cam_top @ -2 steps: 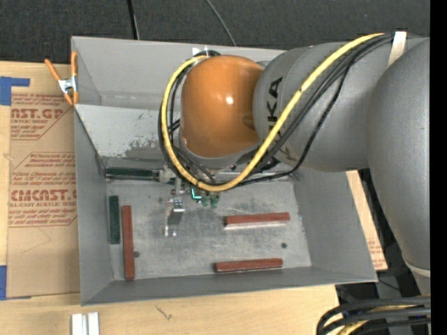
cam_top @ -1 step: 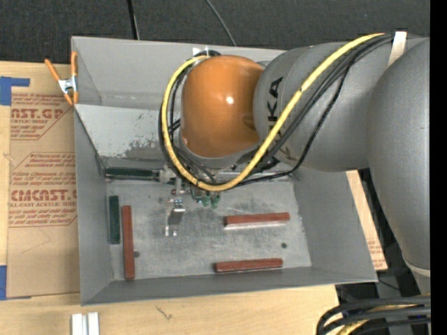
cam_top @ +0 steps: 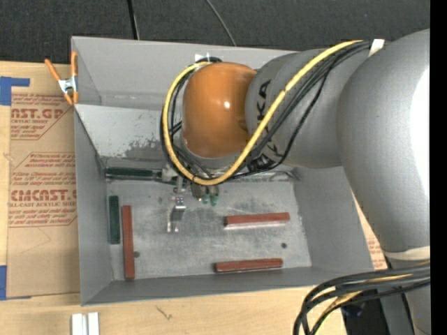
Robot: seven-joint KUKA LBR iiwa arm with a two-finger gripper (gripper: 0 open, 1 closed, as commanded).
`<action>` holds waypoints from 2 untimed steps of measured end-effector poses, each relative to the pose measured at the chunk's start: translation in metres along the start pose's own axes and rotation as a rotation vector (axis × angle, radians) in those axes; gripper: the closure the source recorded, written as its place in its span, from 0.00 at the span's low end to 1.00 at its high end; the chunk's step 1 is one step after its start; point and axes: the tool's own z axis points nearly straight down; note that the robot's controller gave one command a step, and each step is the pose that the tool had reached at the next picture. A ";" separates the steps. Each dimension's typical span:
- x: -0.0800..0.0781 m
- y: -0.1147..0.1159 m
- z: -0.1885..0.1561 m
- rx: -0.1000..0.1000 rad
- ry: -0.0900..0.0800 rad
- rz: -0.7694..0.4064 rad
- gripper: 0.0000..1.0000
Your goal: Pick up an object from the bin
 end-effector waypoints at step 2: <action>-0.013 -0.122 0.083 -0.005 -0.003 -0.022 1.00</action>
Offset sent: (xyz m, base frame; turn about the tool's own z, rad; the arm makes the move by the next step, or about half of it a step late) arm 0.0098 -0.1231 -0.0885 -0.0220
